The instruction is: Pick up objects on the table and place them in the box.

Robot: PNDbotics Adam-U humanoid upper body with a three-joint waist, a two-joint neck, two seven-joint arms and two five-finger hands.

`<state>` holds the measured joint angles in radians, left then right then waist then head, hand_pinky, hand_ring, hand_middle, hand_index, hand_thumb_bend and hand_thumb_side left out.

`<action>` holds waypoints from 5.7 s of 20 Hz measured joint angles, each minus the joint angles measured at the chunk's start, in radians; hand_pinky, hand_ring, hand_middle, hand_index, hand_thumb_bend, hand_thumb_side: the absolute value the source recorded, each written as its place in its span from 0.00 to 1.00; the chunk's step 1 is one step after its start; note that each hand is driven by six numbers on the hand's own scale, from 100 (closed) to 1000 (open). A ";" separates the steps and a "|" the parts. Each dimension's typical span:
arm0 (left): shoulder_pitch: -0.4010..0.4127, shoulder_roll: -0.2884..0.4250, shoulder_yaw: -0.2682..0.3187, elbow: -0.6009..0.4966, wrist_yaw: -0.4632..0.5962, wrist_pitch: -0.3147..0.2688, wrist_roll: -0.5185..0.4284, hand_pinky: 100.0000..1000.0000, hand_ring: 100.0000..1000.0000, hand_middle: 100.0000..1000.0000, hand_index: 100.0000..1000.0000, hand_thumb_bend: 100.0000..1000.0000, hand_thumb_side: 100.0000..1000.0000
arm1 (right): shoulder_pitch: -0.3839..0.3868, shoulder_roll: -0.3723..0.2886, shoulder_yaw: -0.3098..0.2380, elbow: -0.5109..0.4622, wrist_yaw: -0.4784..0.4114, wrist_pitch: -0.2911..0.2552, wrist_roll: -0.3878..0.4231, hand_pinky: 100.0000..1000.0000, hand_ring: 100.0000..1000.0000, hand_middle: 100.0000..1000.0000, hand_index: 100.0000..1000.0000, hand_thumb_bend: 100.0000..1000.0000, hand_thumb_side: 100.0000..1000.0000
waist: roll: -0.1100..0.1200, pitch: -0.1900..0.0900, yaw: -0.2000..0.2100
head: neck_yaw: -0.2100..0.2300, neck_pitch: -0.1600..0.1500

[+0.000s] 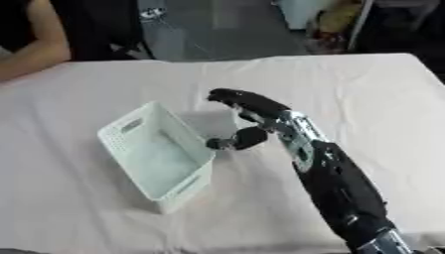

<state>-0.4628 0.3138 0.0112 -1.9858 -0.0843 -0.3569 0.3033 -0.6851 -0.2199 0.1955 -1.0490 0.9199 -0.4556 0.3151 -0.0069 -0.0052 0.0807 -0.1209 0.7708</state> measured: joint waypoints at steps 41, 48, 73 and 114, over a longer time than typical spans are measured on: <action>-0.001 0.000 -0.005 0.000 0.000 0.000 -0.004 0.50 0.56 0.62 0.76 0.05 0.67 | -0.016 -0.026 -0.075 0.100 -0.033 0.069 -0.056 0.99 1.00 1.00 1.00 0.43 0.78 | 0.000 -0.001 -0.003 | -0.003 0.000; -0.002 0.000 -0.005 0.000 0.000 -0.002 -0.005 0.50 0.56 0.62 0.76 0.05 0.67 | -0.016 -0.026 -0.075 0.134 -0.014 0.063 -0.063 0.92 1.00 1.00 1.00 0.43 0.77 | 0.000 -0.001 -0.003 | -0.003 0.000; -0.005 -0.001 -0.005 0.000 0.000 -0.002 -0.006 0.50 0.56 0.62 0.76 0.05 0.67 | -0.008 -0.016 -0.065 0.162 -0.009 0.031 -0.050 0.00 0.18 0.26 0.27 0.00 0.00 | 0.000 -0.001 -0.001 | -0.003 0.000; -0.005 -0.001 -0.006 0.000 0.000 -0.001 -0.007 0.50 0.56 0.62 0.76 0.04 0.68 | -0.018 -0.042 -0.112 -0.192 -0.076 0.116 -0.390 0.00 0.00 0.00 0.08 0.00 0.35 | 0.000 -0.001 -0.002 | -0.002 -0.001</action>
<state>-0.4681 0.3133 0.0053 -1.9858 -0.0844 -0.3583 0.2967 -0.7035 -0.2618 0.0839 -1.2410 0.8442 -0.3394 -0.0746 -0.0067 -0.0064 0.0789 -0.1234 0.7699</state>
